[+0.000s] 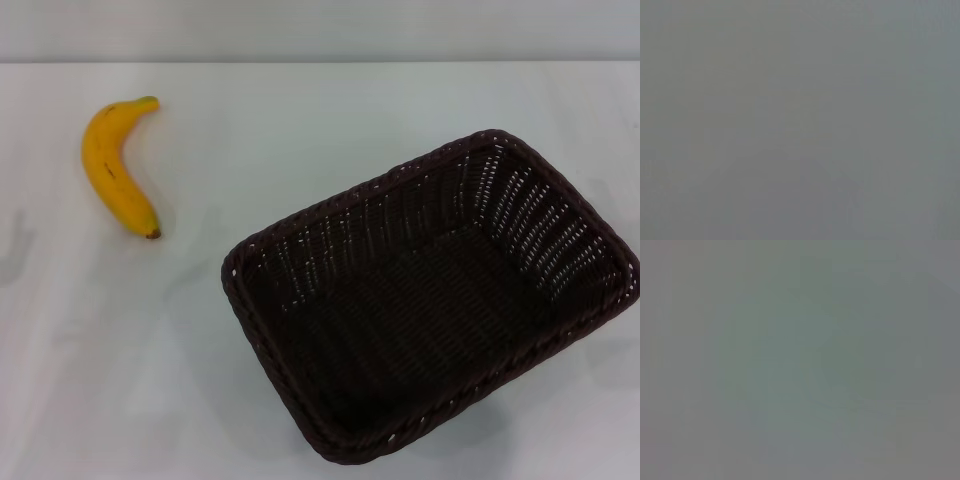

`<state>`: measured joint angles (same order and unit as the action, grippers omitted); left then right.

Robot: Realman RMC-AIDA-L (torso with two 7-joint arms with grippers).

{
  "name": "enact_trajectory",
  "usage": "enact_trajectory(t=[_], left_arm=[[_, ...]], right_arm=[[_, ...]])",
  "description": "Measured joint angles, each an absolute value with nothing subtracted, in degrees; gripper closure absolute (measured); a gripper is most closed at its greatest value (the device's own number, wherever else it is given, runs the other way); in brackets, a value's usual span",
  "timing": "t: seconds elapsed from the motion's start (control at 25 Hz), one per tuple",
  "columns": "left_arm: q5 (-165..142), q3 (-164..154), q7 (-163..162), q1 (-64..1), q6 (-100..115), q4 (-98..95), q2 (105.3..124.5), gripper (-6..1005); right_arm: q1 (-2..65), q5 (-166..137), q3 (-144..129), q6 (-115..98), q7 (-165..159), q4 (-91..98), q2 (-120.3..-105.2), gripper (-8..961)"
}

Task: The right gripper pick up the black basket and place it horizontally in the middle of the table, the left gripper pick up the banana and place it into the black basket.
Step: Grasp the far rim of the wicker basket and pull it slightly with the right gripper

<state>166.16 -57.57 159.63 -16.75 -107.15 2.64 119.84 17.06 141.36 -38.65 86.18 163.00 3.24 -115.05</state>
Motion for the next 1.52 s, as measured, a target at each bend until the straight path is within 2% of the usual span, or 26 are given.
enact_trajectory(t=[1.2,1.52], left_arm=[[164.79,-57.51,159.05,-19.12,-105.42,1.74,119.32,119],[164.69,-57.52,152.62,-18.10,-97.20,-3.81,118.83,119]], right_arm=[[18.99,141.54,-39.71,86.42,162.72,5.85,-115.22,85],[20.04,141.46,-40.04,85.01,160.89,6.09,-115.21,86]])
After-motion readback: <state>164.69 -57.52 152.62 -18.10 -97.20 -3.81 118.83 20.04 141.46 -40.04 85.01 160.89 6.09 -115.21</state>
